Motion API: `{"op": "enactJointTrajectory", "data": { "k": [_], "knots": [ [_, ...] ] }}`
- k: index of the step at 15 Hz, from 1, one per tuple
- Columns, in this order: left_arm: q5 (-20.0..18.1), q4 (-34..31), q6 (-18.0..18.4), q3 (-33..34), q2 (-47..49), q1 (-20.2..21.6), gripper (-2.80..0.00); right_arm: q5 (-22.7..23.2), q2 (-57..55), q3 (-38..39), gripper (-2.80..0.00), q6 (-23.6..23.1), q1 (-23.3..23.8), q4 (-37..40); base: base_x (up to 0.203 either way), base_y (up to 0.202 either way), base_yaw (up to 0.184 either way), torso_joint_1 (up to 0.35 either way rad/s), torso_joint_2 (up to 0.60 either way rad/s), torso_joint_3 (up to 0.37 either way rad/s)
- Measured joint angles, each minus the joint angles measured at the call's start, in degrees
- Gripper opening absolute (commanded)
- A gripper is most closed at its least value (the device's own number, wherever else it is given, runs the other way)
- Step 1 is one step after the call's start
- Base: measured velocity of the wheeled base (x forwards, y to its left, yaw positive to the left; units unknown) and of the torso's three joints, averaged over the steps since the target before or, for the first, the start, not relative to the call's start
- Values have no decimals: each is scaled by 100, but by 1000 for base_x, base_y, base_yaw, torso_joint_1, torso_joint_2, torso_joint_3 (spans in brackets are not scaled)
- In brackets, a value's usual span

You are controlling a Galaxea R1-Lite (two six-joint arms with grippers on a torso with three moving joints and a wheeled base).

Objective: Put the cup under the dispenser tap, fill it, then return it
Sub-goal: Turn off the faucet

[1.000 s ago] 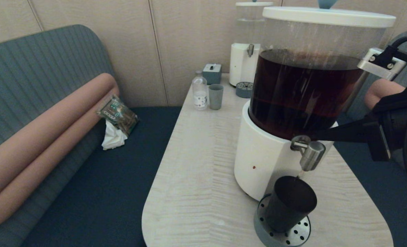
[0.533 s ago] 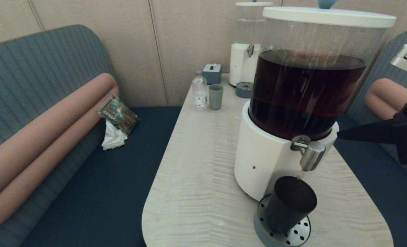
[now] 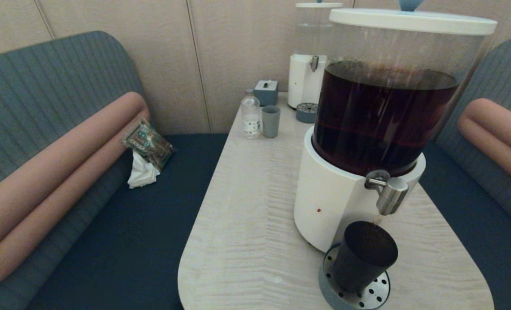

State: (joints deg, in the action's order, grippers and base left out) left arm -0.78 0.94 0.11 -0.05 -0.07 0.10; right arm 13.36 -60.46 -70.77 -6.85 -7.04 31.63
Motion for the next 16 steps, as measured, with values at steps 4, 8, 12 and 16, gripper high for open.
{"op": "enactJointTrajectory", "data": {
  "k": [4, 8, 12, 16],
  "knots": [
    [1, 2, -1, 0, 0, 1, -280, -515, 1004, 459, -280, 35, 327, -27, 0, 0, 0, 0, 0, 0],
    [-2, 2, -1, 0, 0, 4, -280, -950, 1980, 948, -280, 182, 393, -83, 0, 0, 0, 0, 0, 0],
    [1, -1, -1, 0, 0, 2, -280, -1247, 2803, 1324, -280, 232, 599, -101, 0, 0, 0, 0, 0, 0],
    [1, 0, -1, 0, 0, 0, -280, -1391, 3554, 1634, -280, 429, 688, -168, 0, 0, 0, 0, 0, 0]
  ]
}}
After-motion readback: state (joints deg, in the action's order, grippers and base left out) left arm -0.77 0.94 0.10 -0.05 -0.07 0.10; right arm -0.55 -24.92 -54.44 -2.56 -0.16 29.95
